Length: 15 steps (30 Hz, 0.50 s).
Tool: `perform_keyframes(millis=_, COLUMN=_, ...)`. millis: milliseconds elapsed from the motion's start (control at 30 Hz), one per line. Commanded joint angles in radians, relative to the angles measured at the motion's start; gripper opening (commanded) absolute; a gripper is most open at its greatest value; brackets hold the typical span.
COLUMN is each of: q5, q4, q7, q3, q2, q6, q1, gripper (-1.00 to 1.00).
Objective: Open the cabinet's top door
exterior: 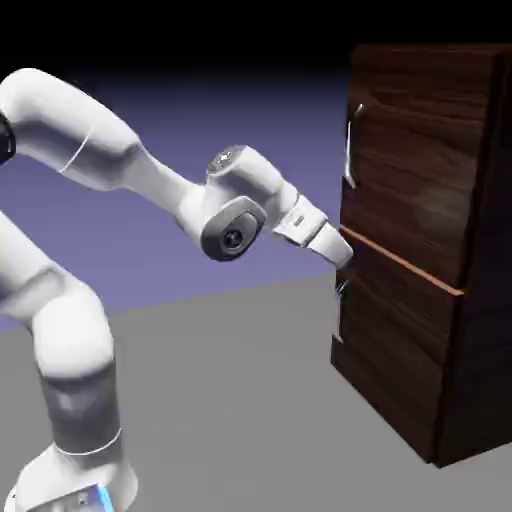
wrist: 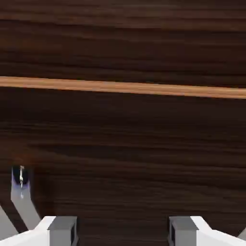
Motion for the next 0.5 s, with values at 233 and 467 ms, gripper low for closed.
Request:
perform_keyframes(millis=233, q5=0.348, q4=0.056, q7=-0.120, q3=0.166, q2=-0.182, q6=-0.092, q1=-0.201, gripper=0.00)
perform_keyframes(millis=467, q5=0.653, q4=0.106, q7=-0.225, q3=0.312, q2=-0.341, q6=-0.172, q1=-0.377, gripper=0.00)
